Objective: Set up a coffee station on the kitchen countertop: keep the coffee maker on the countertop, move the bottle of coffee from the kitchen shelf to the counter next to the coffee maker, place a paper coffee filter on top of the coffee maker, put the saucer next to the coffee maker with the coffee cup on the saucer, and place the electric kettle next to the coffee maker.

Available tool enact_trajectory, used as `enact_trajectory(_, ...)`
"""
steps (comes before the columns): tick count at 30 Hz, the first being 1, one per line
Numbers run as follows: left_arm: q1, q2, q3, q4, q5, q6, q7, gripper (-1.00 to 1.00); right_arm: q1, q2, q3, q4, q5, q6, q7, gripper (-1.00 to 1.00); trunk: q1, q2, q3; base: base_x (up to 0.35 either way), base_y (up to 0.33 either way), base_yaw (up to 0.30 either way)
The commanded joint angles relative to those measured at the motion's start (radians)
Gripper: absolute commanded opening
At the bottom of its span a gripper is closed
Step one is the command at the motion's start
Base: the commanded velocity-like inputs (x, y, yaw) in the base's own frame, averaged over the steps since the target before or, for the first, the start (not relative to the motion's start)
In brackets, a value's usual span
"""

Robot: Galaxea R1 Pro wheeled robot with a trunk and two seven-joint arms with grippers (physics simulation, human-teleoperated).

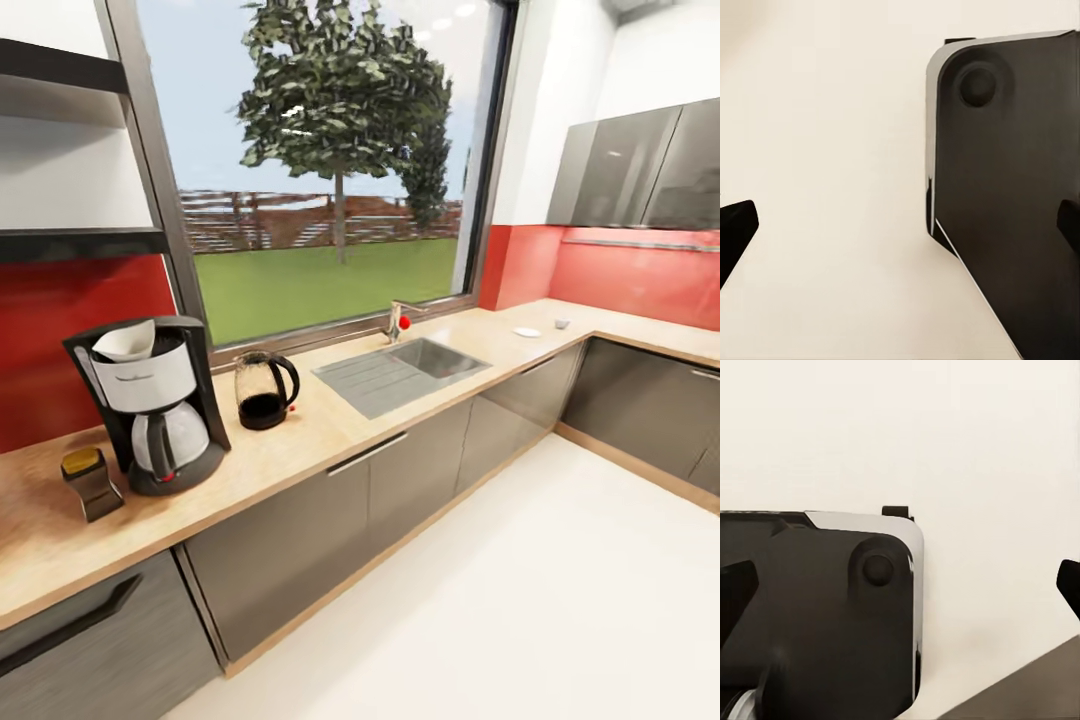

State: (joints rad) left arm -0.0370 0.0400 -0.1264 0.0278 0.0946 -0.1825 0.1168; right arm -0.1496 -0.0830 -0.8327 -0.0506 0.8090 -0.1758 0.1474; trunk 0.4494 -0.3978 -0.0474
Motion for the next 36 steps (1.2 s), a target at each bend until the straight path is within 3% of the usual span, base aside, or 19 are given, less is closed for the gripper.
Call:
enact_trajectory(1, -0.001, -0.001, -0.009, 0.003, 0.010, -0.006, 0.001, 1.00, -0.001, 0.000, -0.009, 0.000, 0.006, -0.002, 0.005, 1.00, 0.001, -0.002, -0.002, 0.000, 0.000, -0.273)
enact_trajectory(18, -0.001, -0.008, -0.009, 0.003, 0.009, -0.003, 0.001, 1.00, -0.001, 0.000, -0.009, 0.000, 0.006, -0.002, 0.003, 1.00, 0.001, -0.002, -0.002, 0.016, 0.000, -0.273)
enact_trajectory(36, -0.002, -0.009, -0.010, 0.003, 0.010, -0.001, 0.003, 1.00, -0.001, 0.000, -0.008, 0.000, 0.006, -0.002, 0.003, 1.00, 0.001, -0.002, -0.002, 0.300, -0.004, -0.273)
